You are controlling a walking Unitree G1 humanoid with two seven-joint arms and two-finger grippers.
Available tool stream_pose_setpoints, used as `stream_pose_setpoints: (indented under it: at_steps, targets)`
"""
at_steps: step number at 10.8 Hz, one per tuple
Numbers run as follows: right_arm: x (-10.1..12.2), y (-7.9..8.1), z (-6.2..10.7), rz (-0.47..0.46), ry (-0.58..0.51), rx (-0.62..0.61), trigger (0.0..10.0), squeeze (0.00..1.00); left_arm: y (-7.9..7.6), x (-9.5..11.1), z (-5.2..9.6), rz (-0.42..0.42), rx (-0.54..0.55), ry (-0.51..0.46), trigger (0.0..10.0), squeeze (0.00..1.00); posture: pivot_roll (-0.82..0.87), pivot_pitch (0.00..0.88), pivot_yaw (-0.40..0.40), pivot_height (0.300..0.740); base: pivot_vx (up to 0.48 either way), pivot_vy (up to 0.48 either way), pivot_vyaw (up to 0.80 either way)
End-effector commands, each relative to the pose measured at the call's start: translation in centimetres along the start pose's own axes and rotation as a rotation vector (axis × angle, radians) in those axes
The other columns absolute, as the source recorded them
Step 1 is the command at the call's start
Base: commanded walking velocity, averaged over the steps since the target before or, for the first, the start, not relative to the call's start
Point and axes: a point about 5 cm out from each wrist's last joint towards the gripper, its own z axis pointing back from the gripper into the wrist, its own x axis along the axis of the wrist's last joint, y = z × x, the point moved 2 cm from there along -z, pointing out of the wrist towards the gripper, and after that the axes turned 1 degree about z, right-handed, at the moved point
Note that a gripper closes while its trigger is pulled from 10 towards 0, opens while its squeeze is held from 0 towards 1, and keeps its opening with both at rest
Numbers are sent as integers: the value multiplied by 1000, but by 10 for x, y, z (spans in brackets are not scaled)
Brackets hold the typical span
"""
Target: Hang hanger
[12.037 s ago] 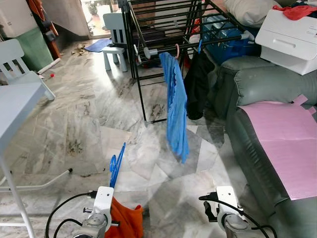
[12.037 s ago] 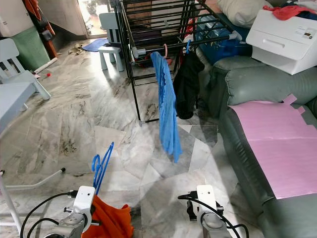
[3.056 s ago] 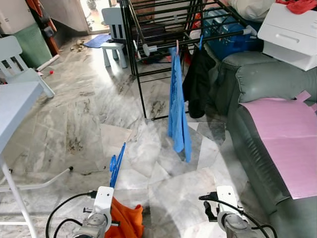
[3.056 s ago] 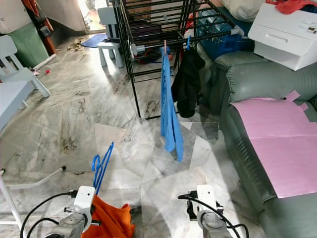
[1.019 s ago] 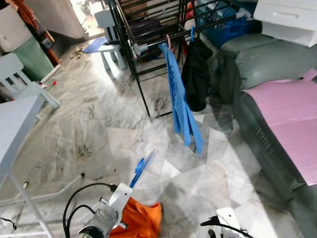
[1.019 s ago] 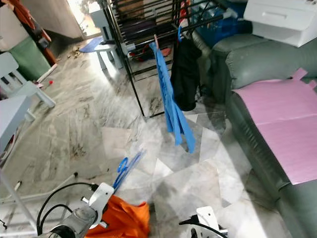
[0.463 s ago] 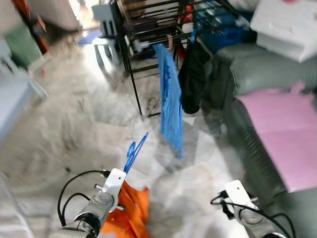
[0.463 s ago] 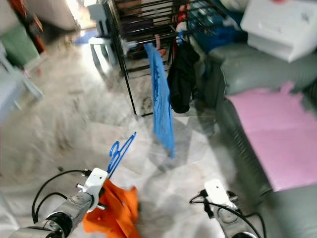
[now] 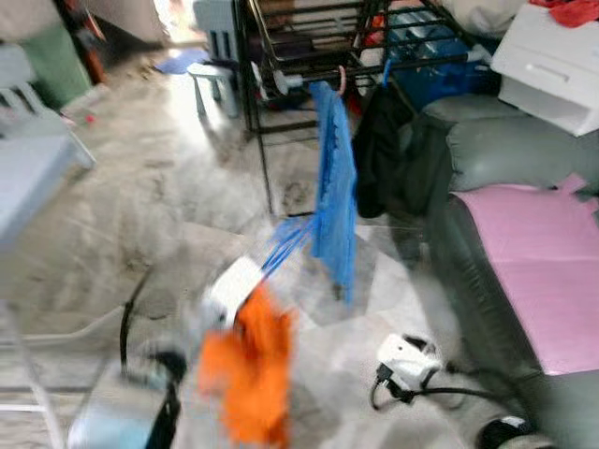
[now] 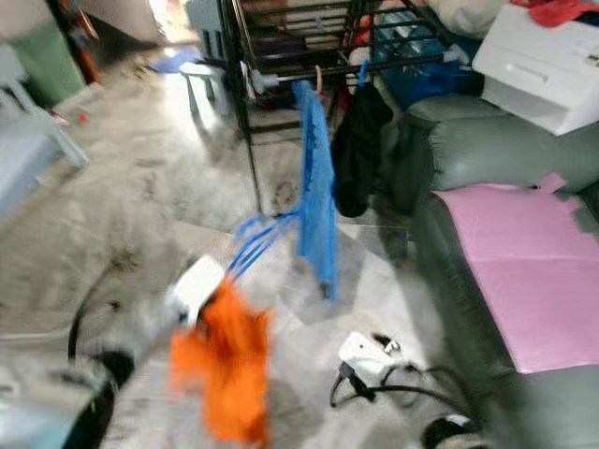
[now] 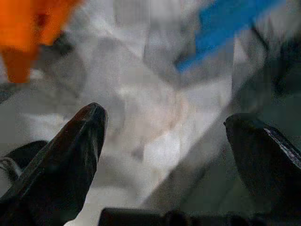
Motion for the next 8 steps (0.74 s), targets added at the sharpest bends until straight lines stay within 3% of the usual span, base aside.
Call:
stream_pose_setpoints:
  at_steps: [1, 3, 4, 5, 6, 7, 8]
  targets:
    - [0, 0, 3, -7, -28, 31, 10000, 0, 9, 17, 1, -95, -17, -57, 10000, 0, -162, 0, 87, 740, 0, 0, 0]
    - [2, -19, 13, -177, -128, -12, 10000, 0, 31, 62, 5, -157, -45, -204, 10000, 0, -192, 0, 140, 740, 0, 0, 0]
    - [7, -23, 15, -309, -171, -58, 10000, 0, 33, 78, 7, -239, -102, -259, 10000, 0, -187, 0, 156, 740, 0, 0, 0]
    - [9, -27, 15, -354, -187, -122, 10000, 0, 30, 86, 9, -265, -162, -286, 10000, 0, -184, 4, 168, 740, 0, 0, 0]
    - [8, -29, 13, -504, -185, -211, 10000, 0, 27, 97, 11, -330, -210, -331, 10000, 0, -172, 25, 185, 740, 0, 0, 0]
    - [7, -27, 11, -573, -174, -266, 10000, 0, 23, 104, 13, -396, -250, -364, 10000, 0, -174, 27, 190, 740, 0, 0, 0]
    - [23, -23, 10, -676, -264, -280, 10000, 0, 14, 107, 14, -466, -286, -386, 10000, 0, -183, 36, 202, 740, 0, 0, 0]
